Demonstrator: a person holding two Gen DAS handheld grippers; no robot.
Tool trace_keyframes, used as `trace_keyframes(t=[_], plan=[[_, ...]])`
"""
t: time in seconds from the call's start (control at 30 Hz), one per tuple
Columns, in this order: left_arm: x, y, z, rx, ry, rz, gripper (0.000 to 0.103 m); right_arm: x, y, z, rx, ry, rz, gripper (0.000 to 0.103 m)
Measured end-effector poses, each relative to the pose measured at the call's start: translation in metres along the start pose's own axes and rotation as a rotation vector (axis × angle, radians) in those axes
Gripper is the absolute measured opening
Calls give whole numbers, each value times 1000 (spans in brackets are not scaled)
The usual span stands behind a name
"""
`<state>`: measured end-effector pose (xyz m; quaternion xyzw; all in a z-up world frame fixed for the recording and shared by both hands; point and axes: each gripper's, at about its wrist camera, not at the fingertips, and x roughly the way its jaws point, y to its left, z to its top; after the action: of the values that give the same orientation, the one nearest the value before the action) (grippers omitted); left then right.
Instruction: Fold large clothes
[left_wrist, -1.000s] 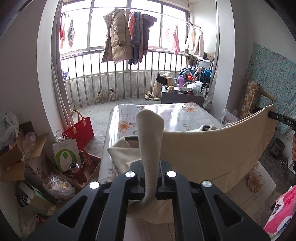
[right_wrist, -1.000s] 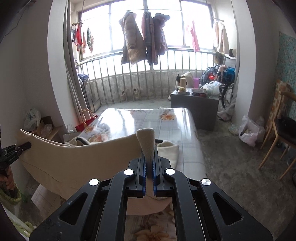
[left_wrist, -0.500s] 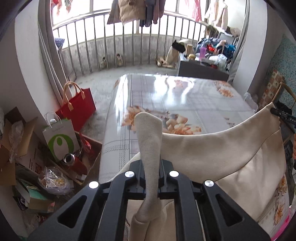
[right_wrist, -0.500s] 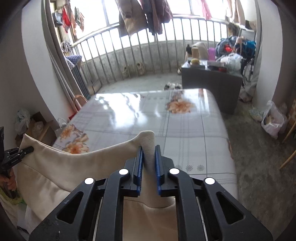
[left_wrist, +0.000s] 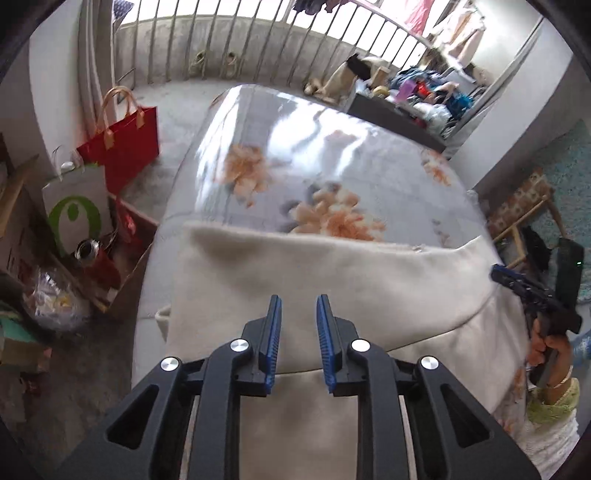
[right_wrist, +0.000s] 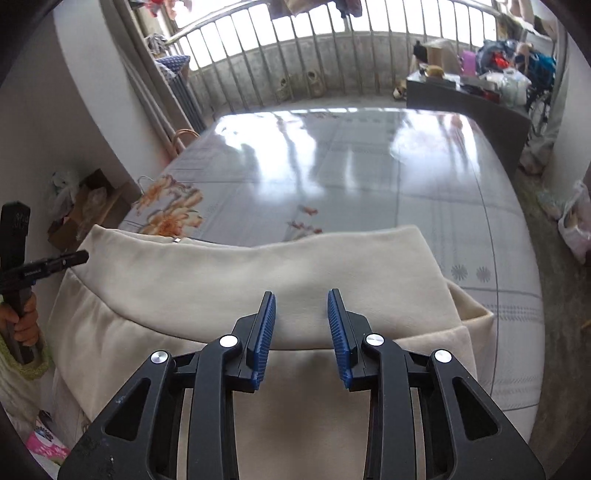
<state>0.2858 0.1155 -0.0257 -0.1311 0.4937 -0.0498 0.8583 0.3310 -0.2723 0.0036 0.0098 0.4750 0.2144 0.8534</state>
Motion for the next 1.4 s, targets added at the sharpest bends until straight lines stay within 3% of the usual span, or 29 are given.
trace_keyframes(t=[0.07,0.1,0.17,0.27,0.33,0.43,0.5,0.57,0.63,0.67,0.77,0.87,0.9,0.93,1.0,1.03,1.1,1.23,1.4], plan=[[9,21,-8,-56,18,-17,19,0,-30,-7,98,13,-10,16],[4,30,-12,-84,7,-28,19,-4,-44,-11,134,11,-22,4],[-11,39,-14,-106,-22,13,19,-21,-60,-20,182,-4,-74,4],[-45,37,-20,-77,-77,32,19,-57,-52,-34,132,-52,-165,14],[-66,23,-32,-17,-108,-40,20,-80,-31,-48,74,-97,-124,17],[-72,1,-63,42,-61,-157,25,-94,-1,-77,-26,-107,-16,27],[-58,0,-87,42,1,-100,26,-87,6,-97,-57,-67,-12,28],[-43,18,-110,-8,51,-32,26,-77,-10,-119,-3,-5,-58,28],[-51,40,-124,-99,23,-73,29,-84,-40,-137,121,-8,-16,23],[-58,47,-128,-130,12,-55,29,-95,-50,-143,179,-23,-15,23],[-82,52,-136,-143,-40,-17,32,-127,-56,-154,209,-58,-176,30],[-100,28,-140,-60,-72,16,36,-154,-42,-162,243,-118,-139,39],[-105,13,-141,-20,-86,17,40,-161,-31,-162,237,-139,-138,51],[-111,-2,-142,18,-104,16,42,-167,-16,-165,219,-158,-146,56],[-122,-34,-143,85,-142,3,54,-177,13,-169,188,-193,-154,70],[-127,-50,-146,108,-162,-10,57,-180,26,-172,179,-202,-149,73],[-135,-78,-150,127,-190,-40,75,-183,52,-174,172,-218,-133,81],[-144,-118,-162,134,-239,9,93,-181,101,-181,141,-212,-147,87],[-156,-143,-178,214,-308,85,97,-192,142,-189,96,-232,-264,93]])
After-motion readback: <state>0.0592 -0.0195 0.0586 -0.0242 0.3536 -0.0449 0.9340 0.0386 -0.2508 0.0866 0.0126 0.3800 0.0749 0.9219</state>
